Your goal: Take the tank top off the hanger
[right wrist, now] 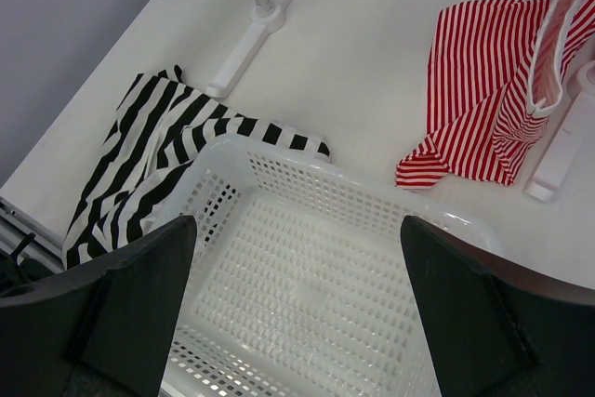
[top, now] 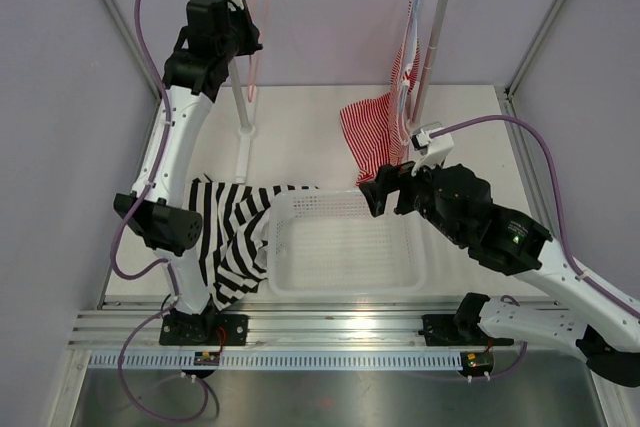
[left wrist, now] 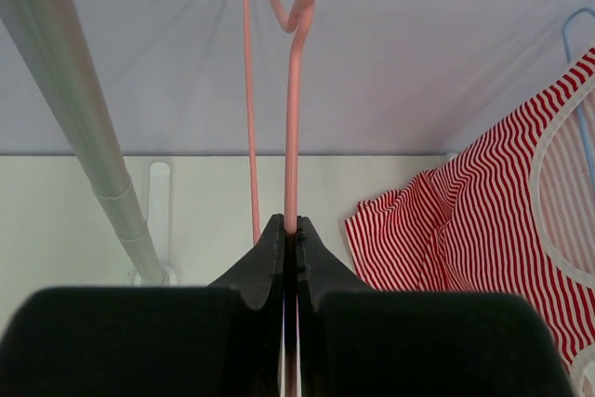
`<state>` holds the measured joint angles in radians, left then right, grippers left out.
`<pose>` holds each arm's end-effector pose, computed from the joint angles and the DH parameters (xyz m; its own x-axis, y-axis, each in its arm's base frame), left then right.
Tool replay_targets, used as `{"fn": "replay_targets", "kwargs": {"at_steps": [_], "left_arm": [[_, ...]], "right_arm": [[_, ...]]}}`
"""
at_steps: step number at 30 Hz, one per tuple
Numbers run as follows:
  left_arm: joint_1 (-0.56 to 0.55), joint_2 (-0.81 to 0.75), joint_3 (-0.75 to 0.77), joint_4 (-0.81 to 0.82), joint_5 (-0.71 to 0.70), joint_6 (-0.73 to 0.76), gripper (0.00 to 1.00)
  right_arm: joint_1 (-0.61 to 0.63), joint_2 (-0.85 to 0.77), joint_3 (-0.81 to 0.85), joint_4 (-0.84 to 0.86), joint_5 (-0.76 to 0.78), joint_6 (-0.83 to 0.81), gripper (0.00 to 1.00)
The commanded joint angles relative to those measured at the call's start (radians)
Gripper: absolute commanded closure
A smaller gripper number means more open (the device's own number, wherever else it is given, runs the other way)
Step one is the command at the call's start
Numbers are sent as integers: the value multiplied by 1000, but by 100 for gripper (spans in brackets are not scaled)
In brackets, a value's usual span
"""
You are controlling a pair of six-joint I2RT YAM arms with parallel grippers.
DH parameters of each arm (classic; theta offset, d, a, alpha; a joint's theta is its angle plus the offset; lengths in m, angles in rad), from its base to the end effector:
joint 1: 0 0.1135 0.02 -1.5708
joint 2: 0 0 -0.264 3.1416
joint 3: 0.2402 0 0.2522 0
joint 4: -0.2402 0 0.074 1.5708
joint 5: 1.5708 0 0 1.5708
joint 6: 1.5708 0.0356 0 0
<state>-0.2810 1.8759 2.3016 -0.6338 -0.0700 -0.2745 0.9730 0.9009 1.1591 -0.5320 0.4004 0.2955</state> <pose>0.3896 -0.1099 0.4985 -0.2482 -0.2098 -0.9457 0.1492 0.9563 -0.2513 0.1130 0.1413 0.4121 -0.3058 0.0275 -0.9517 -0.4818 0.8577 0.1796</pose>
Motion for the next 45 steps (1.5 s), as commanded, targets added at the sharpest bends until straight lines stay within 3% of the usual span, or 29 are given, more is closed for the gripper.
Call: {"fn": "replay_targets", "kwargs": {"at_steps": [1, 7, 9, 10, 15, 17, 21, 25, 26, 29, 32, 35, 38, 45], "left_arm": [[-3, -9, 15, 81, 64, -6, 100], [-3, 31, 45, -13, 50, 23, 100], [-3, -1, -14, -9, 39, 18, 92], [-3, -17, -45, -1, 30, 18, 75], [-3, -133, -162, 20, -17, 9, 33], [-4, -155, -175, 7, -31, 3, 1], [-20, -298, -278, -1, -127, -34, 1], [-18, -525, -543, 49, -304, -163, 1], [-17, -570, -673, 80, -313, -184, 1], [-15, -748, -828, 155, -312, -225, 1], [-20, -863, -959, 70, -291, -303, 1], [-26, -943, -1073, -88, -372, -455, 1], [-26, -962, -1194, -201, -375, -566, 1], [-26, -815, -1200, -468, -236, -681, 1]], "right_arm": [[-5, -22, -9, 12, -3, -7, 1], [-5, -26, -9, 21, -14, -10, 0], [-3, -22, -9, 26, -12, -12, 0], [-3, -17, -9, 26, -14, -12, 1], [-3, -17, -9, 33, -17, -12, 1], [-3, -16, -9, 36, -20, -12, 0], [-3, -8, -4, 40, -15, -16, 0], [-3, -2, -4, 47, -20, -19, 1], [-3, -2, -6, 52, -20, -19, 0], [-5, 6, -6, 55, -25, -22, 1], [-3, 16, -6, 64, -26, -22, 0], [-3, 24, -6, 75, -34, -16, 1], [-3, 27, -15, 87, -44, -7, 1], [-5, 30, -38, 105, -63, 22, 1]]}}
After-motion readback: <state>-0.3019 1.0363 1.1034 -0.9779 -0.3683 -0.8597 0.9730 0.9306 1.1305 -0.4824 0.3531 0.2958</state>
